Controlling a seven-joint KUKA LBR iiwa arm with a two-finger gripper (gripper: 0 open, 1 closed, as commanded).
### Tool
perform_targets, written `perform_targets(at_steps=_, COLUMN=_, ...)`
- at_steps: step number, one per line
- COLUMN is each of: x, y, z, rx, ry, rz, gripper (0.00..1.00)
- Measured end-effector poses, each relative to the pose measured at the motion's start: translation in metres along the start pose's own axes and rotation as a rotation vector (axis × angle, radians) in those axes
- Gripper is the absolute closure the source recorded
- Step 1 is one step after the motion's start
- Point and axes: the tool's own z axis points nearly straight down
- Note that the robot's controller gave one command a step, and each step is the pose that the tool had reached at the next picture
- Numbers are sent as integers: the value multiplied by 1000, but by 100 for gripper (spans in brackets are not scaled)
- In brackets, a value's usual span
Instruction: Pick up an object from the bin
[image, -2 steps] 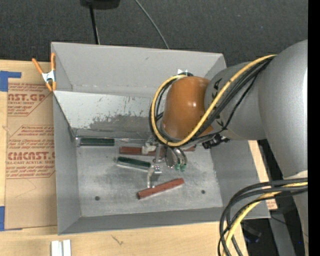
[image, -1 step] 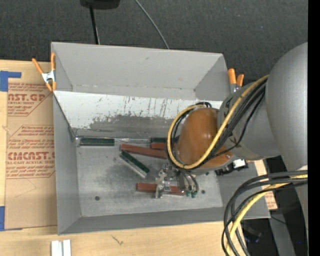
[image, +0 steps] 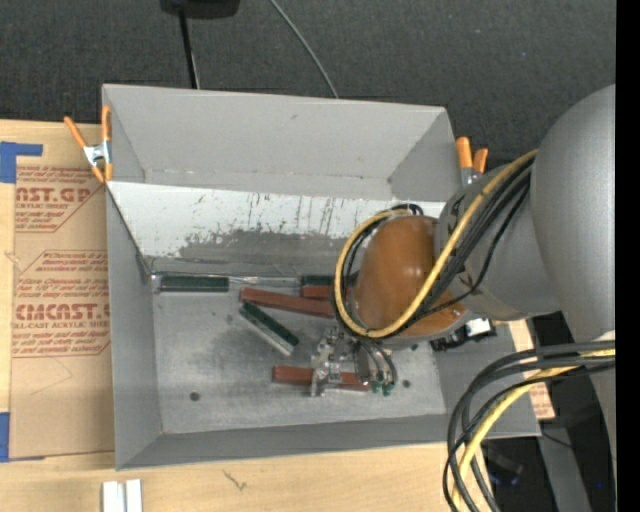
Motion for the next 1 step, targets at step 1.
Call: perform_targets(at_steps=1, x=-33, y=3, z=-130, rx=4, ry=9, rz=-56, gripper=100)
